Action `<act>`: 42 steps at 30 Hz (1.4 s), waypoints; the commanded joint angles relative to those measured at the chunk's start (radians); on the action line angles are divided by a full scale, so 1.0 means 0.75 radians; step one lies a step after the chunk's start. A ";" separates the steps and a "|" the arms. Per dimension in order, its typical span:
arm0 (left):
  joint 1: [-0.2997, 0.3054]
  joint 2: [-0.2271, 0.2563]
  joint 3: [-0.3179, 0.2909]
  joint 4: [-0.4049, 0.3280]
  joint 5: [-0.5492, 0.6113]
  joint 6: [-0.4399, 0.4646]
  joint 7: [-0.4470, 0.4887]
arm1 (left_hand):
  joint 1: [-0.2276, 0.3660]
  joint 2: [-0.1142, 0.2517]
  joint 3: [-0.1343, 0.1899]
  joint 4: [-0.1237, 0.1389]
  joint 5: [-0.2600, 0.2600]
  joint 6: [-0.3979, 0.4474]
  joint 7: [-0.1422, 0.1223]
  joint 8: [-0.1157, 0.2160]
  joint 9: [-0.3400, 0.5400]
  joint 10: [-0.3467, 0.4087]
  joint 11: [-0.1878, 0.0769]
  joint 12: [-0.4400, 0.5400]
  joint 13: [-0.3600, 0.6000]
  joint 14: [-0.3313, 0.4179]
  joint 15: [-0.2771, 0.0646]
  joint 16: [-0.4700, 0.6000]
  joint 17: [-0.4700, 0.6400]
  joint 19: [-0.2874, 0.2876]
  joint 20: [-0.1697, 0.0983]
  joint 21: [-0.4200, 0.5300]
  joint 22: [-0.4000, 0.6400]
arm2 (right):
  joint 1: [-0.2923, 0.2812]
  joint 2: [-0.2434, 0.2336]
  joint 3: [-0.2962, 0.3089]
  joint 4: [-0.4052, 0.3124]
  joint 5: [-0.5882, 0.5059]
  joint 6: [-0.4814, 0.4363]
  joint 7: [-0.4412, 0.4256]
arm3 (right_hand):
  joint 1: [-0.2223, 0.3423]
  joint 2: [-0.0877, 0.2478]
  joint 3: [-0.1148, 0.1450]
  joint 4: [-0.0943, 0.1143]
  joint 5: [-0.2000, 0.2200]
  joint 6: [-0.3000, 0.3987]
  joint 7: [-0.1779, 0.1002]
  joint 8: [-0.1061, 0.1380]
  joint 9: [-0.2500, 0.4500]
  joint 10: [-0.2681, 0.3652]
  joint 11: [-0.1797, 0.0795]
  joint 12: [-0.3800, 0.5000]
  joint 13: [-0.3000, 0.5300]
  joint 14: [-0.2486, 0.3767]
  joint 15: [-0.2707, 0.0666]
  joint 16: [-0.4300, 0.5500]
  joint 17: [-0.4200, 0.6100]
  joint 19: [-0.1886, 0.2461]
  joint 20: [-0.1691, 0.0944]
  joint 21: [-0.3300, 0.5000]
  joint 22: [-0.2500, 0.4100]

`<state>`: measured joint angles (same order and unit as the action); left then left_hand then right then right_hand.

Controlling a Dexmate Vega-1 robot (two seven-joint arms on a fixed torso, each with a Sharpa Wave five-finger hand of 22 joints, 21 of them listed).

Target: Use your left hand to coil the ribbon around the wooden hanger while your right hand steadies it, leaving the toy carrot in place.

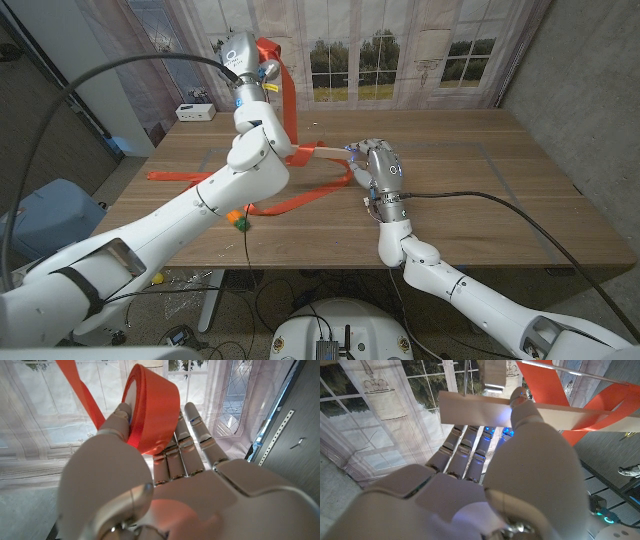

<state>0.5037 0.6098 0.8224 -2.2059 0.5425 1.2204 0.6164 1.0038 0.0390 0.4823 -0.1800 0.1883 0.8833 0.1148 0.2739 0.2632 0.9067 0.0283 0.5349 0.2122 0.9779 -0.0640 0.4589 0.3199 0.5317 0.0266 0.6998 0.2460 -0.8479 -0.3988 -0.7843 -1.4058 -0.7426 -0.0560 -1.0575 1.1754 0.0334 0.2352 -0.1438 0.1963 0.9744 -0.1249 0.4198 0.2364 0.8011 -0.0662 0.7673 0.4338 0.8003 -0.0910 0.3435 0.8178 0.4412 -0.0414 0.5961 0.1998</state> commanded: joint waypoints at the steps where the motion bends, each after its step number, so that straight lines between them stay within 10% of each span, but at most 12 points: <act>1: 0.016 0.025 0.065 -0.085 0.171 -0.073 -0.041 | 0.144 0.164 0.039 0.030 0.007 0.126 -0.079 0.003 0.002 0.202 -0.207 0.010 0.226 0.120 -0.177 0.006 0.004 -0.004 -0.001 0.012 0.003 | 0.073 0.024 -0.049 0.057 0.084 -0.071 0.025 | 0.128 0.143 0.000 0.006 0.009 0.041 0.013 0.008 0.034 0.078 -0.065 0.008 0.004 0.014 -0.181 -0.005 0.006 -0.006 -0.004 0.014 0.004; 25: 0.289 0.003 -0.022 -0.293 0.498 -0.315 -0.254 | 0.137 0.163 0.039 0.032 0.006 0.131 -0.088 -0.003 0.004 0.205 -0.220 0.005 0.226 0.123 -0.182 0.001 0.007 -0.013 -0.007 0.034 -0.002 | 0.180 0.117 -0.024 0.243 0.265 -0.124 -0.079 | 0.134 0.143 -0.005 0.004 0.009 0.042 0.015 0.009 0.031 0.078 -0.063 0.007 0.001 0.021 -0.183 -0.015 0.014 -0.014 -0.001 0.029 0.003; 42: 0.664 -0.085 -0.395 -0.350 0.006 -0.680 -0.260 | 0.135 0.163 0.040 0.031 0.006 0.129 -0.086 -0.008 0.006 0.203 -0.214 0.002 0.232 0.123 -0.178 -0.002 0.010 -0.021 -0.007 0.047 -0.006 | -0.081 0.354 0.509 0.122 -0.088 0.031 -0.079 | 0.131 0.146 -0.010 0.008 0.007 0.039 0.013 0.011 0.034 0.075 -0.065 0.008 0.004 0.023 -0.181 -0.023 0.019 -0.019 0.000 0.041 0.002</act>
<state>0.8479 0.5780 0.6780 -2.4427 0.8039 0.8984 0.4416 0.9988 0.0441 0.4808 -0.1785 0.1856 0.8834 0.1148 0.2648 0.2629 0.9014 0.0230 0.5352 0.2122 0.9796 -0.0626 0.4528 0.3224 0.5191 0.0213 0.7287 0.2414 -0.7783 -0.2649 -0.6798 -1.2497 -0.6635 -0.0977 -1.1102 1.1755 0.0335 0.2270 -0.1440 0.1963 0.9744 -0.1250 0.4183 0.2364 0.8011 -0.0663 0.7670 0.4340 0.8076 -0.0945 0.3288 0.8270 0.4339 -0.0408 0.6193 0.2000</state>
